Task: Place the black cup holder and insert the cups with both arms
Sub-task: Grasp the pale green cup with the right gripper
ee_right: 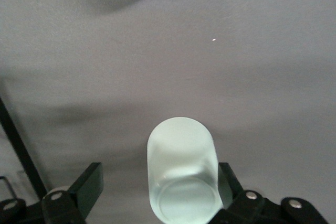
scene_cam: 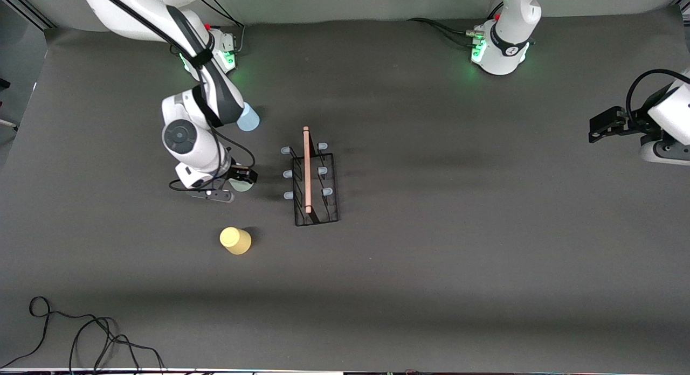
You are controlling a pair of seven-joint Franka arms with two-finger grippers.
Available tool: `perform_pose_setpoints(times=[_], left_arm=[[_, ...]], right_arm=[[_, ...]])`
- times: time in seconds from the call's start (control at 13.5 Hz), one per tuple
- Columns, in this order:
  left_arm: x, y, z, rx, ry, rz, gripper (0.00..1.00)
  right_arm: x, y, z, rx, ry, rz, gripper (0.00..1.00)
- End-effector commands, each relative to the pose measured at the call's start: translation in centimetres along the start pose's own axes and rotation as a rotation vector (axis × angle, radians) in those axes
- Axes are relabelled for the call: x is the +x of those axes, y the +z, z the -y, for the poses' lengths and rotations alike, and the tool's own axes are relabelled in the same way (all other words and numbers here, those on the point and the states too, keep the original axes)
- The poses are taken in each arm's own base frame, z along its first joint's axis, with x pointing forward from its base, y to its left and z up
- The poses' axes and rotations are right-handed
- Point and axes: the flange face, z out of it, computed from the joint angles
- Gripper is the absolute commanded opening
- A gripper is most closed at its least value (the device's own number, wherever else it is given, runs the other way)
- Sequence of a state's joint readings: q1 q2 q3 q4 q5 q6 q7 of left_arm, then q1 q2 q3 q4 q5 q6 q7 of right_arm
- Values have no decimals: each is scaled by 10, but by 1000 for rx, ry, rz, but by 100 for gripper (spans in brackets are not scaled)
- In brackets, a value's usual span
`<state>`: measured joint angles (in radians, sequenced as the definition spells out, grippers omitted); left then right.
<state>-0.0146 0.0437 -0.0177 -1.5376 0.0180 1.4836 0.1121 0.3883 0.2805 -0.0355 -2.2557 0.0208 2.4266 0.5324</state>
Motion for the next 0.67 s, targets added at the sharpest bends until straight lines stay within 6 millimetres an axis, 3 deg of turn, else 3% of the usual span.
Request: perform_pose_setpoints(times=[0.0,0.52,0.59], left_arm=[[-15,-6,2,14,11,5,100],[-12,-9,-5,17,-57,-3,100],[-11,-9,-4,18,-57,-6,100]], right_arm=[[-6,22,0,-4,14,-12,97],[-16,34,-6,-21,13,15,97],[-17,33,-7,-24,5,19,90]])
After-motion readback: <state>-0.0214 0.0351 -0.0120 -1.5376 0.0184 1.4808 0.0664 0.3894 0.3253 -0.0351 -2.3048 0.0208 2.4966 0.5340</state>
